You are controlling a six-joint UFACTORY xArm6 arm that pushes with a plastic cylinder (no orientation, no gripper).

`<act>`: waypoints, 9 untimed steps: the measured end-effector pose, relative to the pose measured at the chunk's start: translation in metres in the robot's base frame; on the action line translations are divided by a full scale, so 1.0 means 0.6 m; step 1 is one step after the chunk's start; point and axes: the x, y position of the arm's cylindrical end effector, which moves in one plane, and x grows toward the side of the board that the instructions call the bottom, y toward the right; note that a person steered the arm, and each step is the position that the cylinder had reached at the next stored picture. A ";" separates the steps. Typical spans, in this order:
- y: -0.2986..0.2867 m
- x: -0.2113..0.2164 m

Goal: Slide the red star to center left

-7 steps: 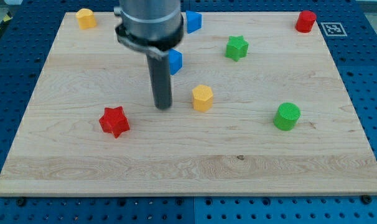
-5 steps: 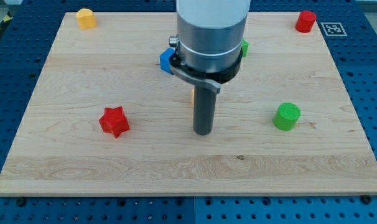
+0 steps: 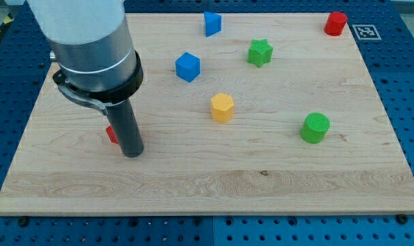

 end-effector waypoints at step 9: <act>-0.146 -0.115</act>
